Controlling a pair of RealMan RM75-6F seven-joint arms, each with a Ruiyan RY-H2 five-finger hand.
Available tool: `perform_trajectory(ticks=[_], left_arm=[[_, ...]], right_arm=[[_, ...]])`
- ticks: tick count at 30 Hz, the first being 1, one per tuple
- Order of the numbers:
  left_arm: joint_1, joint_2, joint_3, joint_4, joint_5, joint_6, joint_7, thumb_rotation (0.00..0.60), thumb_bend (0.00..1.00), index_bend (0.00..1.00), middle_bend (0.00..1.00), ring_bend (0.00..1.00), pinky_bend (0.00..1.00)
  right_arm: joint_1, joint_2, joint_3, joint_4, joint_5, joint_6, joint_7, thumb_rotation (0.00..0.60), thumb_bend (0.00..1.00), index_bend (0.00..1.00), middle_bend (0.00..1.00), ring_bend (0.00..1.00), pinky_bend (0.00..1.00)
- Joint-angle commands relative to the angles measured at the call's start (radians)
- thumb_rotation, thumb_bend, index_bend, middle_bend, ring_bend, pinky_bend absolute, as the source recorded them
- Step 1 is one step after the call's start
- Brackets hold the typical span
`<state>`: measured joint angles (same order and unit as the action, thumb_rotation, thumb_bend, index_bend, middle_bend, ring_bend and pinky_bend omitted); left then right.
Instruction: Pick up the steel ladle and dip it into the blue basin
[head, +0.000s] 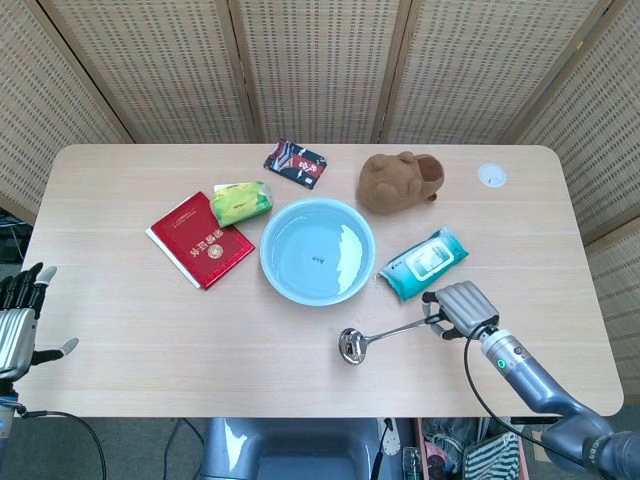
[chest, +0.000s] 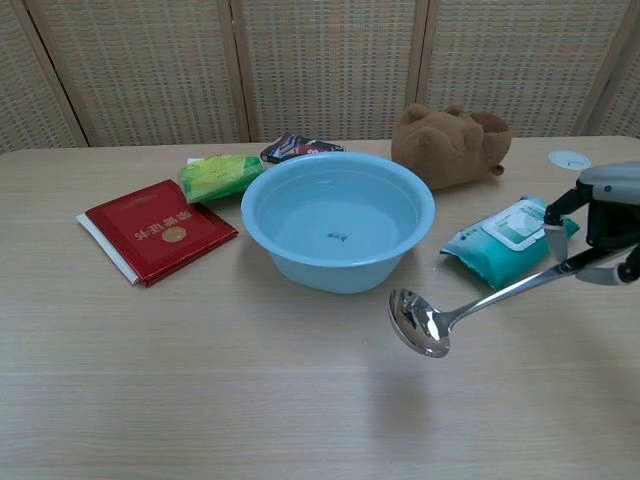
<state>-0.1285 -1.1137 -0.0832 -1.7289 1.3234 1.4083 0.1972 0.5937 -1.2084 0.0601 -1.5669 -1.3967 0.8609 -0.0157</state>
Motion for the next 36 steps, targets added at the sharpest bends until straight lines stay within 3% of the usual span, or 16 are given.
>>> perform_trajectory(ticks=[1, 10, 14, 19, 26, 30, 36], left_arm=[[-0.002, 0.0, 0.0, 0.0, -0.001, -0.003, 0.001, 0.6, 0.0, 0.0, 0.0, 0.0, 0.0], [-0.007, 0.001, -0.001, 0.001, -0.006, -0.01, -0.002, 0.6, 0.0, 0.0, 0.0, 0.0, 0.0], [-0.01, 0.002, -0.005, 0.003, -0.016, -0.018, -0.005, 0.6, 0.0, 0.0, 0.0, 0.0, 0.0], [-0.013, 0.0, -0.003, 0.003, -0.017, -0.022, 0.0, 0.6, 0.0, 0.0, 0.0, 0.0, 0.0], [-0.016, -0.002, -0.005, 0.007, -0.024, -0.026, -0.001, 0.6, 0.0, 0.0, 0.0, 0.0, 0.0], [-0.02, 0.0, -0.01, 0.01, -0.041, -0.039, -0.008, 0.6, 0.0, 0.0, 0.0, 0.0, 0.0], [-0.026, 0.004, -0.014, 0.014, -0.06, -0.058, -0.021, 0.6, 0.0, 0.0, 0.0, 0.0, 0.0]], right_arm=[[0.008, 0.047, 0.019, -0.052, 0.008, 0.007, -0.005, 0.6, 0.83, 0.72, 0.98, 0.96, 1.0], [0.116, 0.16, 0.124, -0.182, 0.198, -0.069, -0.177, 0.6, 0.83, 0.72, 0.98, 0.96, 1.0], [0.225, 0.183, 0.184, -0.214, 0.384, -0.111, -0.31, 0.6, 0.83, 0.72, 0.98, 0.96, 1.0], [0.352, 0.147, 0.189, -0.187, 0.6, -0.108, -0.478, 0.6, 0.83, 0.72, 0.98, 0.96, 1.0], [0.535, 0.032, 0.156, -0.098, 0.88, -0.031, -0.712, 0.6, 0.83, 0.72, 0.98, 0.96, 1.0], [0.652, -0.117, 0.127, 0.037, 1.035, 0.09, -0.887, 0.6, 0.84, 0.72, 0.98, 0.96, 1.0], [0.701, -0.322, 0.103, 0.25, 1.088, 0.191, -1.007, 0.6, 0.84, 0.72, 0.98, 0.96, 1.0]])
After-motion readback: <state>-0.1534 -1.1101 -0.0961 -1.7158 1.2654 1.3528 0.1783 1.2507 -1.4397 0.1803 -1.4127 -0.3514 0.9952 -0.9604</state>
